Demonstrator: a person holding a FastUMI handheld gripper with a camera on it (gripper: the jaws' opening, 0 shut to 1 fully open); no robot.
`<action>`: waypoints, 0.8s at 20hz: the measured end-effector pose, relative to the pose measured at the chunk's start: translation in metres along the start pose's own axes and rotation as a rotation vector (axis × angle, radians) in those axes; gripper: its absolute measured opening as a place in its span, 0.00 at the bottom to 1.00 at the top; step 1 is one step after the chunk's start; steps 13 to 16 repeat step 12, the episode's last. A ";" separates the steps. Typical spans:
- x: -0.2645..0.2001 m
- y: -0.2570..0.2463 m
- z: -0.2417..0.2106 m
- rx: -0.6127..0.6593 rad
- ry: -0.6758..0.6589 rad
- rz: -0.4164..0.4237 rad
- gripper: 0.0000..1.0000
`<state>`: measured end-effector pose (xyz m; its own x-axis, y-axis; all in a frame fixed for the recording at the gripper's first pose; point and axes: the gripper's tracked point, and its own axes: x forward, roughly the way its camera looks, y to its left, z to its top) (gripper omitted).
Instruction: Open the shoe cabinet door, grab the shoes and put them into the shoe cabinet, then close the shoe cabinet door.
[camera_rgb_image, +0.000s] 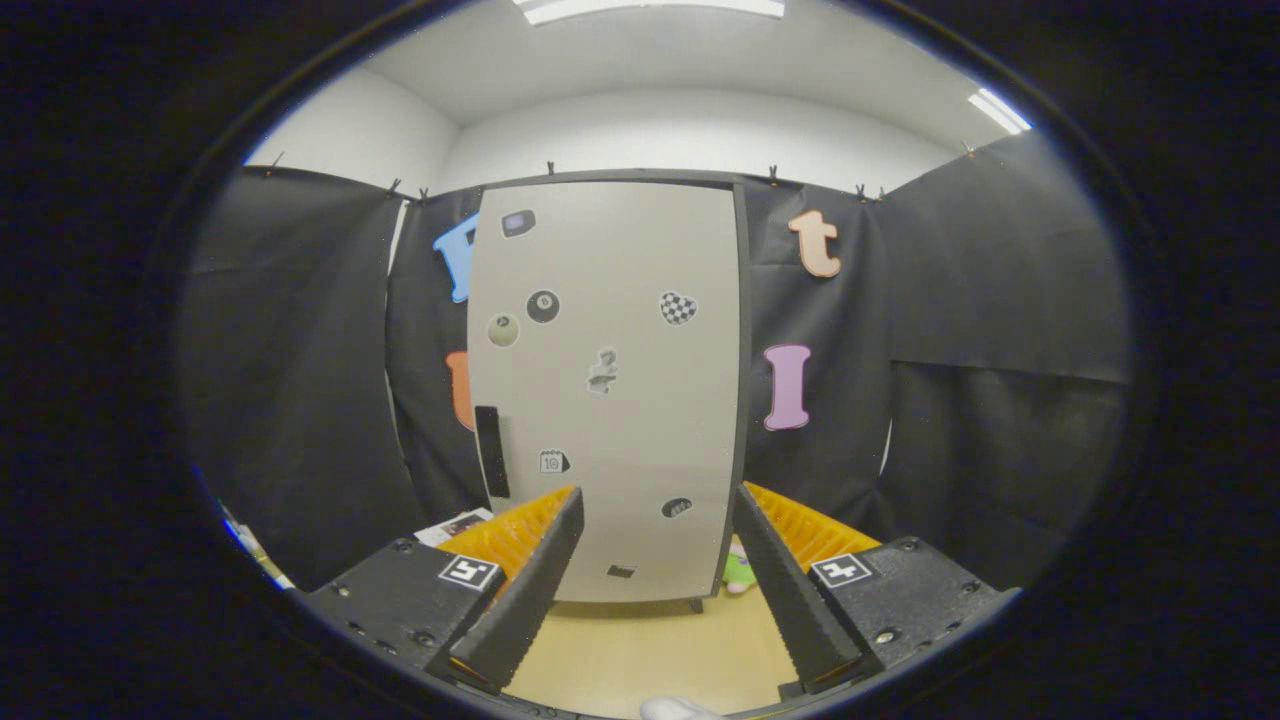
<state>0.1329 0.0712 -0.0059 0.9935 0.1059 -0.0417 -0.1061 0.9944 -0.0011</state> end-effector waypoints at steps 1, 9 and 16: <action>0.000 0.000 0.000 0.001 0.000 -0.001 0.98; 0.002 0.000 -0.001 0.000 0.004 0.001 0.98; 0.003 0.000 -0.002 0.001 0.004 0.001 0.98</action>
